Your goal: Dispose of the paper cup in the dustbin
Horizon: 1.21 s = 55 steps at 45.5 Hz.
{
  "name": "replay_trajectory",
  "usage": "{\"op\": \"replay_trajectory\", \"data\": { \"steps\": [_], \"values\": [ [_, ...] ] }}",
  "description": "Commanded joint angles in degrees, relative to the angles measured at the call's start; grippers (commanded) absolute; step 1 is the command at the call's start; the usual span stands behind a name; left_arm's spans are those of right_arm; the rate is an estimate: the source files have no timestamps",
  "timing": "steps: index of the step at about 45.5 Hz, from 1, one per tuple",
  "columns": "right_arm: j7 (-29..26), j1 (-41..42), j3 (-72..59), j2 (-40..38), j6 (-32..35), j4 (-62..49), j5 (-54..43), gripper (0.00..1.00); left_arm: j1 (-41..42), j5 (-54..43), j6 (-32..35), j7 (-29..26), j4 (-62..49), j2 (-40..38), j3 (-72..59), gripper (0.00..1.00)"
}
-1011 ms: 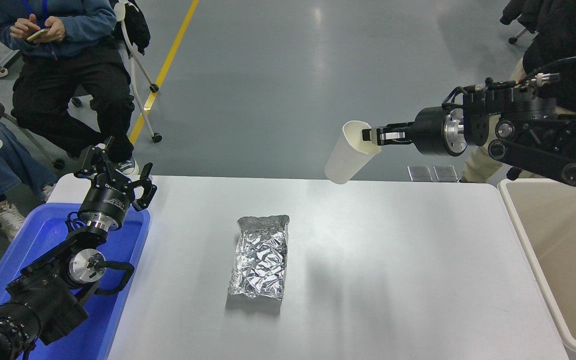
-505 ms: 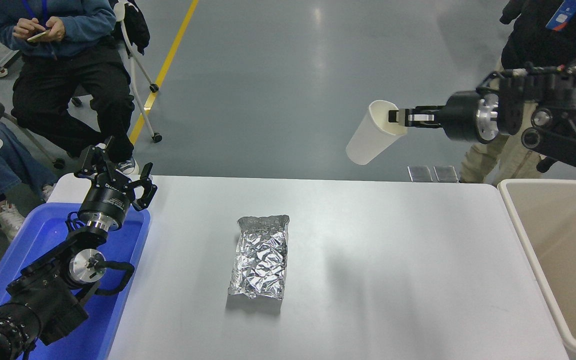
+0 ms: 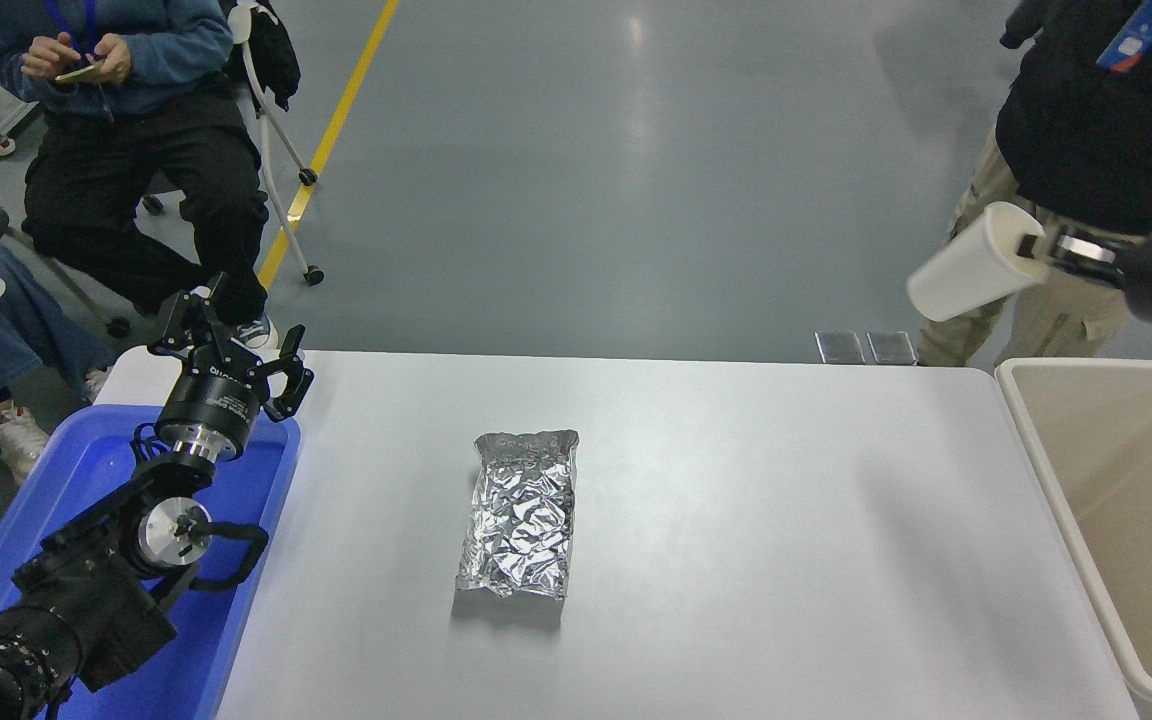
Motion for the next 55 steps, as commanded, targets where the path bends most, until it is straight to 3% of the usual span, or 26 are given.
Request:
{"op": "replay_trajectory", "data": {
  "steps": [1,21,36,55],
  "values": [
    [0.1,-9.0,1.1,-0.9,0.2,-10.8,10.6,0.00,0.0,0.0,0.0,0.0,0.0,0.0,0.0,1.00],
    [-1.0,-23.5,0.5,6.9,0.9,-29.8,27.0,0.00,-0.1,0.0,0.0,0.0,0.0,0.0,0.0,1.00],
    [-5.8,-31.3,1.3,20.7,-0.1,-47.9,37.6,0.00,-0.1,0.0,0.1,0.0,0.0,0.0,0.0,1.00],
    [-9.3,-31.6,6.9,25.7,-6.7,-49.2,38.7,0.00,0.0,0.0,0.0,0.0,0.0,0.0,0.0,1.00]
  ]
}}
